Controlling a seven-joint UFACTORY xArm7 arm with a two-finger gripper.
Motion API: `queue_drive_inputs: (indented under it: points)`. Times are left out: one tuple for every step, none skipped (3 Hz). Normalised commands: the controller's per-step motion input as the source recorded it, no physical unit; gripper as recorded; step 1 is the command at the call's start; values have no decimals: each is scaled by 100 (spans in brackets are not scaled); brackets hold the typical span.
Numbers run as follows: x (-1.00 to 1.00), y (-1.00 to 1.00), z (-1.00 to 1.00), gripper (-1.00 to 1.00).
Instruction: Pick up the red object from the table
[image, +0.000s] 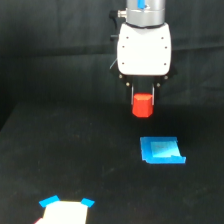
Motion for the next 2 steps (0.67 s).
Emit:
queue_drive_inputs:
  points:
    - [38,-30,7,-100]
    - [20,-43,-26,-100]
